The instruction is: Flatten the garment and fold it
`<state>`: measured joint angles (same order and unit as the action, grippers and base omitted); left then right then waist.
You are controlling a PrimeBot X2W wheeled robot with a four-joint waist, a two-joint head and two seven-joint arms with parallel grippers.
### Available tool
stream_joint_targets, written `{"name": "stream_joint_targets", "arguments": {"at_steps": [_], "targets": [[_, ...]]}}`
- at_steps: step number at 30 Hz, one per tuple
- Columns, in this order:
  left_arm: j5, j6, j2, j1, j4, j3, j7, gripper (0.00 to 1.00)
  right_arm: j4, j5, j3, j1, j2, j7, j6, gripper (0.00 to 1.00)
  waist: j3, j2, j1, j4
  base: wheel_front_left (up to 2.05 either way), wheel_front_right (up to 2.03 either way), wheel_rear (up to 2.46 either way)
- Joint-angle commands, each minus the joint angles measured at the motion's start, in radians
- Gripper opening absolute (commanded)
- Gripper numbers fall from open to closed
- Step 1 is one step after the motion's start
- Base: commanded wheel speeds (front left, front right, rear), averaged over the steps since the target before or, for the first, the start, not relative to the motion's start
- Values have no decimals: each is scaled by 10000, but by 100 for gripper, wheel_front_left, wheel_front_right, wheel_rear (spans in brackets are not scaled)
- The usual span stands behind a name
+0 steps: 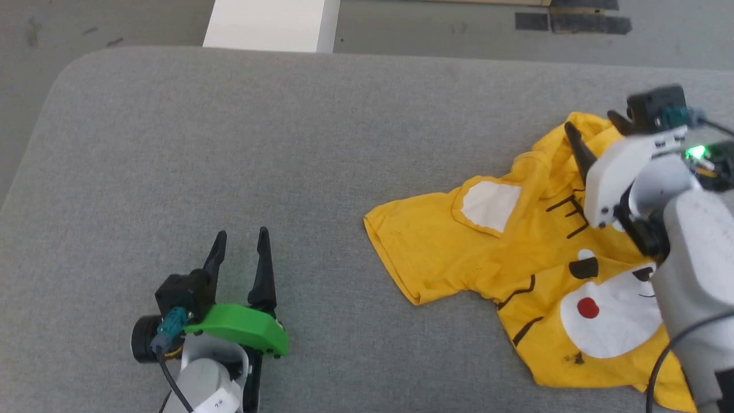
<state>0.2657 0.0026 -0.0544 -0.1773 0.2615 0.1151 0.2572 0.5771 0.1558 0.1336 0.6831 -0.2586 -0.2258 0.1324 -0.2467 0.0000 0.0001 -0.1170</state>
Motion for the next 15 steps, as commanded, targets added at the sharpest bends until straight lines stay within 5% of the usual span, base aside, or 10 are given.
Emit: {"name": "stream_joint_targets", "arguments": {"at_steps": [1,15], "targets": [[31,34,39,158,43,9,45,100,-307,207,-144,-464,101,377,-17,100,381,0,-1,266,0,0,0],[-136,236,32,-532,642,834,-911,100,-5128,720,-1531,-5854,1845,2724,-17,100,1188,0,-1,1747,0,0,0]]}}
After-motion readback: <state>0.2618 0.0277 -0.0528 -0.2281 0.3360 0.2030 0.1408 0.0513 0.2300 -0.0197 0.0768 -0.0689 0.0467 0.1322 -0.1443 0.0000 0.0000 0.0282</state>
